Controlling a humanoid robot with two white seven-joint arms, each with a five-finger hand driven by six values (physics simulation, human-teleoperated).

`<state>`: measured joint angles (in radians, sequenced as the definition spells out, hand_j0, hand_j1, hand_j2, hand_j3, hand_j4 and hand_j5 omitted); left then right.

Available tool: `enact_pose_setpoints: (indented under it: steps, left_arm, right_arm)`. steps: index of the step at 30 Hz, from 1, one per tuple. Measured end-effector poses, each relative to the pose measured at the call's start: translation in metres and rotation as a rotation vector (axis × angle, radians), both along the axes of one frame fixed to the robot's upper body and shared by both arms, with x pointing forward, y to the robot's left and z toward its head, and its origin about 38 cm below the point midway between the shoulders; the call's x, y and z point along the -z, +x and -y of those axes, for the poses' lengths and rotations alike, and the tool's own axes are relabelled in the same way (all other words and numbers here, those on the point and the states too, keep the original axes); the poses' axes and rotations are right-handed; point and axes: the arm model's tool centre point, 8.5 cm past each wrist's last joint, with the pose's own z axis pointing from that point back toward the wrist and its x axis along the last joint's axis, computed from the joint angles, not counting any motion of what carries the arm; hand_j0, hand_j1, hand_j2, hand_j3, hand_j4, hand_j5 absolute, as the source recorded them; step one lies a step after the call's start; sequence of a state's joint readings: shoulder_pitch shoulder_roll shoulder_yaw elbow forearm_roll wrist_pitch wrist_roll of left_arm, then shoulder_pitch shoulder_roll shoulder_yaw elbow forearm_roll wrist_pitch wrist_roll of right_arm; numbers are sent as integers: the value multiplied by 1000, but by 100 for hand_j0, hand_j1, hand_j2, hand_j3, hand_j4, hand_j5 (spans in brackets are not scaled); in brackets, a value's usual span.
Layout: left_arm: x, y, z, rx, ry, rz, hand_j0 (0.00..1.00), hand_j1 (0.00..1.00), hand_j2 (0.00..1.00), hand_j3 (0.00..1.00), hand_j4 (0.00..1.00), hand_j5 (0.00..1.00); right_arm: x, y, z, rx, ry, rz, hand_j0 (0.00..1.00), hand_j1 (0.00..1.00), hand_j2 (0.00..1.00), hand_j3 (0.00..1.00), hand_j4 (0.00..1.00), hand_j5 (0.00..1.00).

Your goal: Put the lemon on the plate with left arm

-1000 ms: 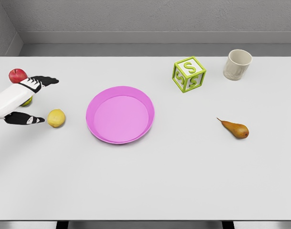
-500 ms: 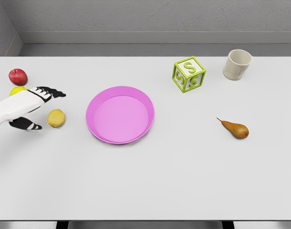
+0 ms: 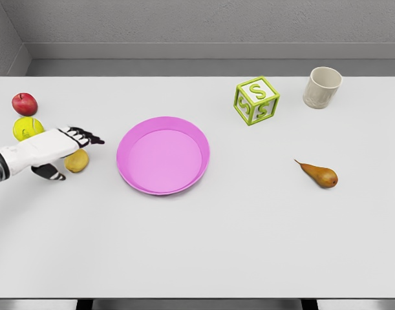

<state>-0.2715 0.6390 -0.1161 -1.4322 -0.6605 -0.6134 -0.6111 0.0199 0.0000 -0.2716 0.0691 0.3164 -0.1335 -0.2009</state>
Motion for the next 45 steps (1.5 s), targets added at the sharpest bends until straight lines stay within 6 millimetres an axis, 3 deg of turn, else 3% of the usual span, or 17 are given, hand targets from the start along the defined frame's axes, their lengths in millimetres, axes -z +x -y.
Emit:
enact_pose_setpoints:
  steps: [4,6,15,17,18,21,38,39,45]
  left_arm:
    - [6,-1,3,8,9,-14,100,100,100,100,100,100]
    - [6,0,5,12,15,-16,93,93,93,93,93,93]
    - [4,2,6,22,30,-13,97,97,97,97,97,97]
    - [3,3,6,26,37,-13,91,91,91,91,91,91]
    - [2,3,5,26,44,-12,83,83,83,83,83,83]
    - [0,2,0,24,63,-12,75,75,75,75,75,75]
    - [2,5,12,62,88,-19,74,74,74,74,74,74]
    - [2,5,11,62,89,-19,66,66,66,66,66,66]
    - [2,6,11,62,97,-19,51,51,51,51,51,51]
  right_arm:
    - [0,1,0,0,0,2,100,100,100,100,100,100]
    - [0,1,0,0,0,2,100,100,100,100,100,100]
    - [0,1,0,0,0,2,100,100,100,100,100,100]
    - [0,1,0,0,0,2,100,100,100,100,100,100]
    - [0,1,0,0,0,2,100,100,100,100,100,100]
    - [0,1,0,0,0,2,100,100,100,100,100,100]
    - [0,1,0,0,0,2,100,100,100,100,100,100]
    - [0,1,0,0,0,2,100,100,100,100,100,100]
    - [0,1,0,0,0,2,100,100,100,100,100,100]
